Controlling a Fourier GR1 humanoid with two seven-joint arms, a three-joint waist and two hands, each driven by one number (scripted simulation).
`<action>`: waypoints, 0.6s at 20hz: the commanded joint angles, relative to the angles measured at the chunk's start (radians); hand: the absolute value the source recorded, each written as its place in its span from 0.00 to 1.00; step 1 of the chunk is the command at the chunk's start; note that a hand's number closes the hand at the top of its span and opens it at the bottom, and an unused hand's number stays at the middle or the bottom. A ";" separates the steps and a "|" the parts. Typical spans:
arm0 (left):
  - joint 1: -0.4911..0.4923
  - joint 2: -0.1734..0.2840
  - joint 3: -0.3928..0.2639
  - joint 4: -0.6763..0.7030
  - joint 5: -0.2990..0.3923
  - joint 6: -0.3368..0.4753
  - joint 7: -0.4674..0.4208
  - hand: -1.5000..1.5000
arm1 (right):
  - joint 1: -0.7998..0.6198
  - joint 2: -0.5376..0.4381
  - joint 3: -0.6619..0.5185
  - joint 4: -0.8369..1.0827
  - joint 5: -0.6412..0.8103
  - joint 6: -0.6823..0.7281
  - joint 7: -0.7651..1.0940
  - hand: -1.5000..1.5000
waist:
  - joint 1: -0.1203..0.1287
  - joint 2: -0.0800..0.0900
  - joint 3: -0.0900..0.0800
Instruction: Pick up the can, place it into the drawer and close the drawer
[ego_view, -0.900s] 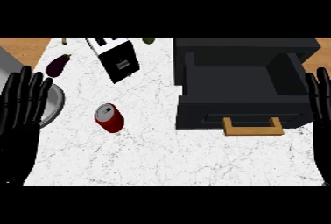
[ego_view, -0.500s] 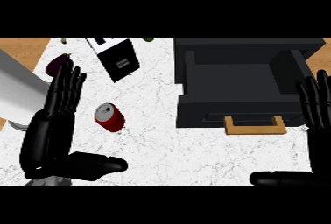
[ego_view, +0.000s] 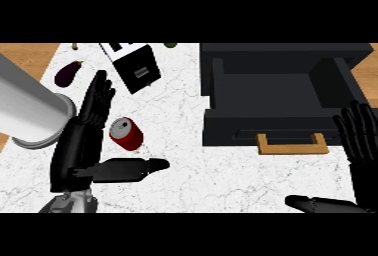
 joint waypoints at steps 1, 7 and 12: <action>0.024 -0.003 -0.052 -0.109 -0.043 0.034 0.114 0.00 | 0.011 -0.016 -0.047 -0.008 -0.039 0.034 -0.004 0.00 | 0.005 -0.001 0.000; 0.083 -0.003 -0.022 -0.095 0.001 0.040 0.088 0.00 | 0.092 -0.019 -0.086 -0.039 -0.072 0.083 -0.034 0.00 | 0.004 -0.001 0.000; 0.050 0.010 0.029 -0.069 0.014 0.047 0.118 0.00 | 0.138 0.007 -0.082 -0.026 -0.053 0.098 -0.082 0.00 | 0.002 -0.001 0.000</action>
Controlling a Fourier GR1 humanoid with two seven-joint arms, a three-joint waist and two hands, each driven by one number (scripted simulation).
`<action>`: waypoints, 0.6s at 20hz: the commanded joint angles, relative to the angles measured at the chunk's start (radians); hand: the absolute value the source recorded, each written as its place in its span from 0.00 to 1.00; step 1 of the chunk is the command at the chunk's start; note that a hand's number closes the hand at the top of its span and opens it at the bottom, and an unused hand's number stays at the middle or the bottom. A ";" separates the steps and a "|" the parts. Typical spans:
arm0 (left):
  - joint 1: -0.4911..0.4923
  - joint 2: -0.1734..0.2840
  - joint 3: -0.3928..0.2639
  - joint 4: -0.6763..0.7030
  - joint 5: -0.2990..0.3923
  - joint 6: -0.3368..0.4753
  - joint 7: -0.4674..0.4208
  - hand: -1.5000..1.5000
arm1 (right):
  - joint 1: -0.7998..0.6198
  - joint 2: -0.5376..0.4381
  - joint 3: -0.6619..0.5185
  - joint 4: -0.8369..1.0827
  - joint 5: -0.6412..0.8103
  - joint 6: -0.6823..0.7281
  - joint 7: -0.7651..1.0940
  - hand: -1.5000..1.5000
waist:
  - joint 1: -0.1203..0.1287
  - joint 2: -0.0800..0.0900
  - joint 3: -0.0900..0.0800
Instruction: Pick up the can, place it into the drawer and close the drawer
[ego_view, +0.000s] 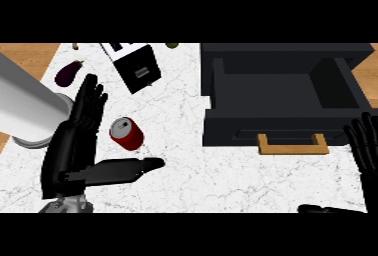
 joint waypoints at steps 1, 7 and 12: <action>-0.027 -0.003 0.035 0.045 0.016 0.002 -0.003 0.00 | 0.080 0.016 -0.018 -0.007 -0.010 0.037 -0.053 0.00 | -0.002 0.000 0.000; -0.046 0.014 0.110 0.177 0.091 -0.041 -0.134 0.00 | 0.048 -0.006 -0.065 0.017 -0.033 0.076 -0.066 0.00 | -0.001 0.000 0.000; -0.099 0.036 0.157 0.288 0.111 -0.050 -0.183 0.00 | 0.032 0.006 -0.083 0.100 -0.032 0.094 -0.123 0.00 | -0.001 0.001 0.000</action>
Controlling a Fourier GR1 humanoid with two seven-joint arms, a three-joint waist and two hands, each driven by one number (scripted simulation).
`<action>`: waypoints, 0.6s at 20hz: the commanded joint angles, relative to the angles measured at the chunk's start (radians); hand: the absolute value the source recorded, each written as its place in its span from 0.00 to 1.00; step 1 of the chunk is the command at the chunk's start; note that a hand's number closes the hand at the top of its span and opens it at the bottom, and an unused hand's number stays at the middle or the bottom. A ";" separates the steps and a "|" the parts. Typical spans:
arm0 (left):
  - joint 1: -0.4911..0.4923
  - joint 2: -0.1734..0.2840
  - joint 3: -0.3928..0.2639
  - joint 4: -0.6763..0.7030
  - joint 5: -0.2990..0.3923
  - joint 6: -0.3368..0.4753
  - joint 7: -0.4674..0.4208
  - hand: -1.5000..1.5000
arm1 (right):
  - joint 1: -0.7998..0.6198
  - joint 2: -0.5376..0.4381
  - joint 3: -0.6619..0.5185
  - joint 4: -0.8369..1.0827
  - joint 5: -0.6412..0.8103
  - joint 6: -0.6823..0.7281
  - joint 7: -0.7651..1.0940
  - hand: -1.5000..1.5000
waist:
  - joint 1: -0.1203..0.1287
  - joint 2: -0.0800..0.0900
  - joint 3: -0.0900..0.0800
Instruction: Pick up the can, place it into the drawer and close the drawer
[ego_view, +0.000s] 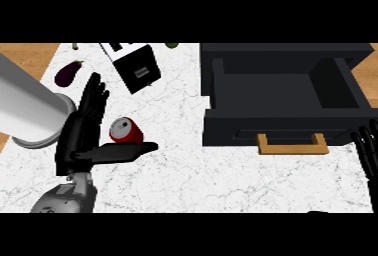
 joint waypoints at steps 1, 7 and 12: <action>-0.008 -0.020 0.009 0.114 0.008 0.008 -0.106 0.00 | -0.020 0.011 0.005 0.024 0.009 0.016 -0.009 0.00 | 0.001 0.000 0.000; 0.031 -0.020 -0.030 0.189 0.016 0.070 -0.202 0.00 | 0.000 -0.004 -0.053 0.021 -0.006 0.046 -0.024 0.00 | 0.000 0.000 0.000; 0.038 -0.020 0.021 0.305 0.027 0.064 -0.315 0.00 | 0.007 0.020 -0.028 0.026 0.032 0.048 -0.038 0.00 | 0.000 0.000 0.000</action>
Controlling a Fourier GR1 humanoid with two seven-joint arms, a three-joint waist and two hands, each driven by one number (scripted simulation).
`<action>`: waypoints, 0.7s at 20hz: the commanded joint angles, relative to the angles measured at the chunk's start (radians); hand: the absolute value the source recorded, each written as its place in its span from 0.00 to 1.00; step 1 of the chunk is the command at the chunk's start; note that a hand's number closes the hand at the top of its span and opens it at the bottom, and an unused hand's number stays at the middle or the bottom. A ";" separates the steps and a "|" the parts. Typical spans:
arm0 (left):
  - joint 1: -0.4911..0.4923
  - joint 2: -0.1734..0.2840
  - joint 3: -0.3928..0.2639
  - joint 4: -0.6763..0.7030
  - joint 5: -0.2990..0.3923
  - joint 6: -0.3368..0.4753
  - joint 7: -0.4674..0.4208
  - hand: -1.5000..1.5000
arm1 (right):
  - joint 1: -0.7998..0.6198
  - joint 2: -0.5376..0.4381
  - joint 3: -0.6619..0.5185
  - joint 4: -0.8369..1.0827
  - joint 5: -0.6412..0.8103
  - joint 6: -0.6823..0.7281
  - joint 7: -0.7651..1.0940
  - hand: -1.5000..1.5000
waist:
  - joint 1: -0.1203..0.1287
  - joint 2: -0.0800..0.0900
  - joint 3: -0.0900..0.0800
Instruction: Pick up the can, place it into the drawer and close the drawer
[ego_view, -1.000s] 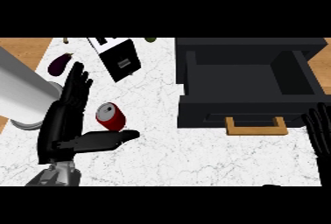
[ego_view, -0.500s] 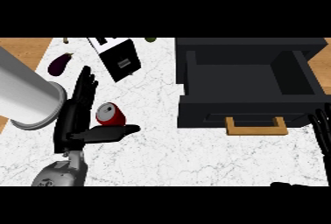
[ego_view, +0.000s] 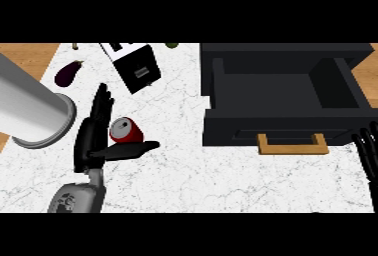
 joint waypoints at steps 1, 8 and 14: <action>-0.055 0.012 0.058 0.092 0.028 -0.014 -0.033 0.00 | -0.036 0.014 0.009 -0.003 0.016 -0.008 0.014 0.00 | 0.000 0.000 0.000; 0.049 0.023 0.077 0.107 0.047 -0.038 -0.130 0.00 | 0.025 0.059 0.029 0.014 0.046 0.009 -0.045 0.00 | 0.001 0.000 0.000; -0.005 0.037 0.124 0.314 0.061 -0.066 -0.266 0.00 | -0.073 0.034 0.003 0.013 0.041 -0.015 0.040 0.00 | 0.001 0.001 0.000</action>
